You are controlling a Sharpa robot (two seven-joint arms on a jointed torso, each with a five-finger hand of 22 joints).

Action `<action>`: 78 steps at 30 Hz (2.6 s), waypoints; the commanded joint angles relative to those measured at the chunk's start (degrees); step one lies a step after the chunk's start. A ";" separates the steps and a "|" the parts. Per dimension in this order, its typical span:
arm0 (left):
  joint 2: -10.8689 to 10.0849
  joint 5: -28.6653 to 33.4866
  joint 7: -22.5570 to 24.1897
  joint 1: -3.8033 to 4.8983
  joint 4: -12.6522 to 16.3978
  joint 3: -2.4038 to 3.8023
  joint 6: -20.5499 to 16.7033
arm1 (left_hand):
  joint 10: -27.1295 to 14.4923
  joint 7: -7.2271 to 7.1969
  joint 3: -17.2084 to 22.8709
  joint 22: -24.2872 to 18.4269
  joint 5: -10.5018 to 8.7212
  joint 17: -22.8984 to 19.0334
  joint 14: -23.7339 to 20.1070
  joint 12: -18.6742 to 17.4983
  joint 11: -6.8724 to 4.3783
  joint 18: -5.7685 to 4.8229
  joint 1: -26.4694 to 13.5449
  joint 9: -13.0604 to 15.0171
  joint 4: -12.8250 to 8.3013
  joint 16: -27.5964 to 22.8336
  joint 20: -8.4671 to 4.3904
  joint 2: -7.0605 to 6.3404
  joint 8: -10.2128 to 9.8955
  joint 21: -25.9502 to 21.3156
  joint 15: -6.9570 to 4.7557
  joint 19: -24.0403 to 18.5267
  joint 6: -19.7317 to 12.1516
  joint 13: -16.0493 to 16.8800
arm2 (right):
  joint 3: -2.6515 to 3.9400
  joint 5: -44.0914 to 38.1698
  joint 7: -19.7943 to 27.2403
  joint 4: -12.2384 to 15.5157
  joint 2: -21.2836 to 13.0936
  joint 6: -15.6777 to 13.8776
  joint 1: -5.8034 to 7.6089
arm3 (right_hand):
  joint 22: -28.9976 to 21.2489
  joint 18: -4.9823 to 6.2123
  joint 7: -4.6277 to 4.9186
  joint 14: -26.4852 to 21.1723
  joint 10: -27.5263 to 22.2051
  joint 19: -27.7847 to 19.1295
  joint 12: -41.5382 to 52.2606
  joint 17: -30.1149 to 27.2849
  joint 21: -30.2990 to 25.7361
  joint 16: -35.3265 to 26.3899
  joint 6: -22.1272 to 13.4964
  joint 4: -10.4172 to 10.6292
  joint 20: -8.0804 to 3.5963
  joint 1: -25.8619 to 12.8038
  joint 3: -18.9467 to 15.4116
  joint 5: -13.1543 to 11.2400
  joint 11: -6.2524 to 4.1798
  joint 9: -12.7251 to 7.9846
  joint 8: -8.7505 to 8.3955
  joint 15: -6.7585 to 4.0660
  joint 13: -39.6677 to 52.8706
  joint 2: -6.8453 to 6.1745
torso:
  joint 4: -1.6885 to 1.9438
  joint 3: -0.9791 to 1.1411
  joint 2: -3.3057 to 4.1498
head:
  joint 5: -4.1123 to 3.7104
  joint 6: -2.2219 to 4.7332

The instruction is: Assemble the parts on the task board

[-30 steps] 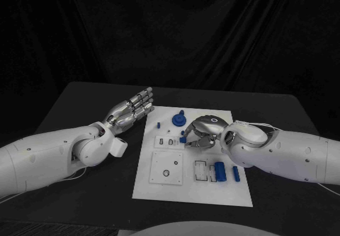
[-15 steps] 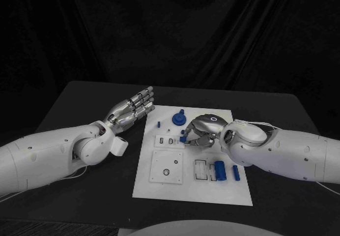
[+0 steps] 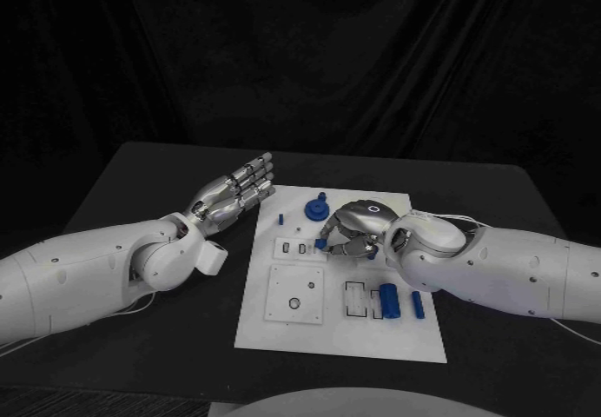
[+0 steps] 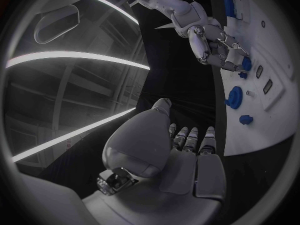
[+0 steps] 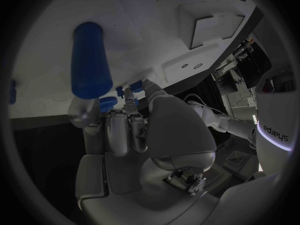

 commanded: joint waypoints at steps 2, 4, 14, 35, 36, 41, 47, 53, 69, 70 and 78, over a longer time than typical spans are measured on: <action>0.10 -0.02 0.48 -0.10 0.09 0.05 0.84 | 0.01 0.59 0.30 -0.06 0.29 -0.08 -0.02 -0.20 0.33 0.99 -0.32 0.01 -0.01 -0.21 0.43 0.36 -0.13 -0.20 0.21 -0.06 0.01 -0.06 | 0.00 -0.33 0.52 0.19 -0.13 -2.07 -0.20 | 4.48 0.87 -0.25 4.40 5.97 0.21 0.15 8.44 -0.30 -0.23 1.28 -0.85 -0.28 0.92 0.66 3.60 -0.64 0.49 0.72 -0.27 15.10 -0.05 | 0.07 -0.01 0.05 | 0.10 -0.10; 0.02 -0.02 0.51 -0.11 0.13 0.05 0.80 | 0.01 0.78 0.43 -0.06 0.30 -0.08 -0.02 -0.20 0.56 1.00 -0.33 0.02 -0.07 -0.21 0.44 0.44 -0.12 -0.20 0.17 -0.06 0.08 -0.06 | 0.00 -0.33 0.78 0.55 -0.44 -2.74 -0.20 | 4.63 0.85 -0.30 4.39 5.97 0.27 0.15 8.40 -0.34 -0.25 1.49 -1.27 -0.37 1.08 1.26 7.01 -0.70 0.72 0.77 -0.34 15.10 -0.32 | 0.10 0.00 0.05 | 0.25 -0.04; -0.49 -0.02 1.75 -0.12 0.44 0.05 -0.46 | 3.90 2.39 1.56 0.88 0.75 0.67 1.21 1.23 3.81 1.10 -0.56 0.47 -1.04 0.65 1.71 -0.19 0.47 1.10 2.41 1.73 3.18 1.71 | 0.03 -0.33 1.07 5.12 -4.03 -5.03 1.25 | 5.15 0.77 -0.33 4.44 5.97 0.53 0.15 8.58 -0.25 -0.07 2.69 -1.87 -0.39 0.56 3.06 14.99 -0.60 1.58 1.24 -0.30 15.10 -1.71 | 0.06 -0.03 0.00 | 0.58 -0.18; 0.20 -15.82 -6.74 -0.14 0.62 0.05 2.28 | 90.01 11.26 12.25 74.65 1.70 89.92 89.98 89.80 -0.93 -6.03 -2.12 4.48 3.89 89.79 -6.03 -8.01 11.57 83.71 -3.81 73.22 35.07 89.94 | 0.00 -0.33 -2.25 7.56 -5.67 2.01 2.53 | 5.49 0.75 -0.30 4.48 5.97 0.64 0.15 8.79 -0.26 0.14 2.62 -1.59 -0.39 -0.83 4.15 18.40 -0.63 2.25 1.20 -0.31 15.10 -2.63 | -0.04 0.03 0.04 | 0.85 -0.49; 0.36 -15.94 -7.68 -0.15 0.54 0.05 2.94 | 90.01 11.19 12.42 75.05 1.69 89.92 89.98 89.80 -0.83 -6.05 -2.27 4.47 3.88 89.79 -5.95 -8.09 11.56 83.97 -3.87 73.41 35.12 89.94 | 0.00 -0.33 -2.25 7.51 -5.60 2.09 2.52 | 5.50 0.75 -0.30 4.48 5.97 0.64 0.15 8.79 -0.24 0.14 2.62 -1.59 -0.39 -0.84 4.16 18.41 -0.64 2.26 1.20 -0.31 15.10 -2.64 | -0.03 0.04 0.06 | 0.80 -0.54; 1.01 -19.79 -11.00 -0.24 0.30 0.05 5.91 | 90.01 11.06 13.03 81.41 1.73 89.92 89.98 89.80 -1.08 -7.17 -3.37 4.33 3.90 89.79 -5.51 -8.62 11.29 86.83 -4.11 79.91 35.14 89.94 | 0.00 -0.33 -2.17 7.35 -5.30 2.18 2.48 | 5.48 0.76 -0.31 4.48 5.97 0.63 0.15 8.77 -0.30 0.12 2.61 -1.59 -0.39 -0.85 4.17 18.43 -0.64 2.27 1.20 -0.31 15.10 -2.64 | -0.03 0.02 0.08 | 0.81 -0.52; 2.01 -22.68 -14.44 -0.40 -0.19 0.05 8.79 | 90.01 10.67 13.33 85.11 1.62 89.92 89.98 89.80 -1.44 -7.98 -4.44 3.92 3.70 89.79 -5.28 -9.19 10.21 88.24 -4.45 84.12 34.04 89.94 | 0.00 -0.33 -1.87 7.19 -4.98 1.84 2.46 | 5.54 0.73 -0.34 4.48 5.97 0.68 0.15 8.76 -0.15 0.12 2.64 -1.62 -0.39 -0.83 4.25 18.49 -0.63 2.30 1.22 -0.31 15.10 -2.63 | -0.10 0.01 0.07 | 0.90 -0.91; 3.12 -23.42 -15.67 -0.62 -0.83 0.06 9.63 | 90.01 10.39 13.96 84.08 1.63 89.92 89.98 89.80 -1.65 -7.65 -4.66 3.56 3.45 89.79 -5.32 -9.29 9.02 87.89 -4.60 82.68 32.65 89.94 | 0.00 -0.33 -1.65 7.11 -4.79 1.46 2.46 | 5.56 0.73 -0.37 4.47 5.97 0.68 0.15 8.76 -0.19 0.11 2.78 -1.69 -0.39 -0.81 4.36 18.57 -0.52 2.41 1.31 -0.27 15.10 -2.66 | -0.18 -0.02 0.05 | 0.91 -0.80; 5.42 -23.70 -17.57 -1.18 -2.60 0.06 11.65 | 90.01 9.90 15.16 82.74 1.48 89.92 89.98 89.80 -1.99 -7.22 -4.86 2.83 3.03 89.79 -5.48 -9.37 6.41 87.30 -4.82 80.56 26.75 89.94 | 0.00 -0.33 -1.26 7.02 -4.36 0.88 2.45 | 5.59 0.71 -0.36 4.48 5.97 0.72 0.15 8.76 -0.09 0.12 2.80 -1.71 -0.38 -0.82 4.38 18.57 -0.51 2.44 1.33 -0.26 15.10 -2.68 | -0.09 0.06 -0.04 | 0.60 -0.86; 5.48 -23.70 -17.56 -1.20 -2.65 0.06 11.67 | 90.01 9.85 15.21 82.71 1.47 89.92 89.98 89.80 -2.02 -7.21 -4.87 2.81 3.01 89.79 -5.50 -9.37 6.30 87.27 -4.84 80.50 26.49 89.94 | 0.00 -0.33 -1.24 7.02 -4.35 0.88 2.45 | 5.61 0.71 -0.34 4.49 5.97 0.73 0.15 8.82 -0.06 0.17 2.81 -1.72 -0.38 -0.84 4.39 18.56 -0.48 2.47 1.34 -0.24 15.10 -2.74 | -0.12 0.07 -0.05 | 0.62 -0.88; 5.74 -23.71 -17.38 -1.32 -2.92 0.06 11.64 | 90.01 9.64 15.50 82.45 1.45 89.92 89.98 89.80 -2.16 -7.12 -4.89 2.74 2.88 89.79 -5.59 -9.34 5.90 87.14 -4.94 80.06 25.61 89.94 | 0.00 -0.33 -1.22 7.03 -4.22 1.28 2.45 | 5.61 0.71 -0.34 4.49 5.97 0.74 0.15 8.82 -0.08 0.17 2.82 -1.76 -0.37 -0.84 4.42 18.51 -0.44 2.50 1.35 -0.22 15.10 -2.79 | -0.16 0.09 -0.02 | 0.65 -1.03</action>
